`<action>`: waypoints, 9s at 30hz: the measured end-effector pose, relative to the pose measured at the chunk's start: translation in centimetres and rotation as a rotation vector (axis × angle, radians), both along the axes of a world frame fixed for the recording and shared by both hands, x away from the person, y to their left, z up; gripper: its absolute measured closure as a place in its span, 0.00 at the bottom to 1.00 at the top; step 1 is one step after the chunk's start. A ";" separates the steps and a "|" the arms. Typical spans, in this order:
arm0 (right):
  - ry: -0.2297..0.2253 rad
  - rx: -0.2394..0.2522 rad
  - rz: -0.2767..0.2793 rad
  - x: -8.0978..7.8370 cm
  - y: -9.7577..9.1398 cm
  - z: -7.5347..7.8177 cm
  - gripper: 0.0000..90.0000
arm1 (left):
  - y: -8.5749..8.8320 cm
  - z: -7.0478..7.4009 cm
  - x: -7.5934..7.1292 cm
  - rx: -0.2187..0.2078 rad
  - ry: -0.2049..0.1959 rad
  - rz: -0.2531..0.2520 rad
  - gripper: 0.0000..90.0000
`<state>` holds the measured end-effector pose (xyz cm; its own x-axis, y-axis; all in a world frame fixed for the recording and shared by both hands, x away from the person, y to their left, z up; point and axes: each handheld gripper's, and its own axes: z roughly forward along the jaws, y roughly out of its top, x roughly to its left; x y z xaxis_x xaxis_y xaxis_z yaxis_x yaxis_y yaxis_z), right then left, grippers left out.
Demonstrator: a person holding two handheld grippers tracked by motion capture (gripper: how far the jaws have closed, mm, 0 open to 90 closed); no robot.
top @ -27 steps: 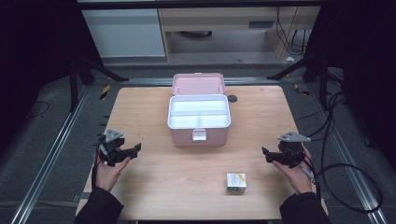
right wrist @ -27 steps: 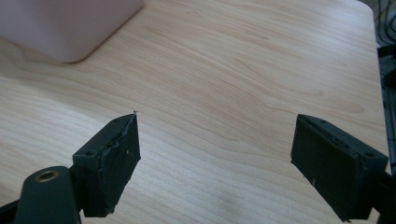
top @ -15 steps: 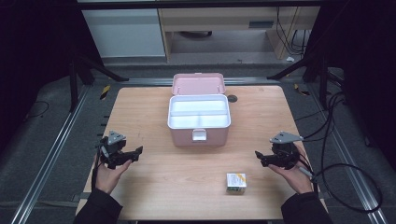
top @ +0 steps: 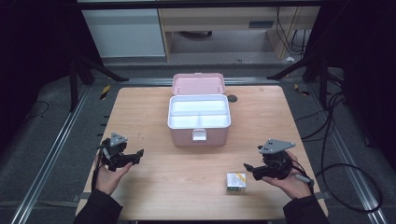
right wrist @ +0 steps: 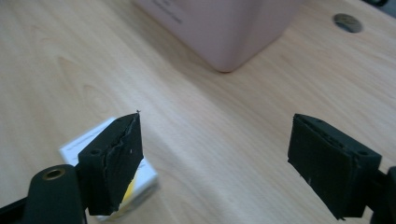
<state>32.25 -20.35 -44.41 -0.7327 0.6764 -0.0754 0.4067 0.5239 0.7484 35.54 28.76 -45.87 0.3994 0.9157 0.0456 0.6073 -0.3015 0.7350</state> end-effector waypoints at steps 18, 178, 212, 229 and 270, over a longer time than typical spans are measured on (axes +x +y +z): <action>0.132 -0.121 0.200 -1.7 4.4 -4.1 0.24 | -0.1 -0.4 0.0 0.019 0.020 -0.016 0.28; -0.148 0.105 0.073 15.4 4.1 9.3 0.35 | -7.1 10.3 12.8 0.033 0.002 -0.538 0.50; -0.001 -0.211 0.380 20.1 7.4 5.6 0.67 | -11.9 8.0 17.9 0.377 0.247 -0.816 0.74; 0.039 -0.323 0.450 20.7 10.1 4.3 0.79 | -12.7 8.2 18.4 0.453 0.304 -0.865 0.87; 0.047 -0.309 0.488 17.0 8.9 10.1 0.95 | -14.8 15.7 13.9 0.604 0.264 -0.973 0.97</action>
<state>49.23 -11.50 -34.33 -0.9617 0.2109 -0.1750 0.0923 0.8506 0.5177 49.45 13.93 -30.18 0.9808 0.0774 0.1789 0.0408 -0.9790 0.1995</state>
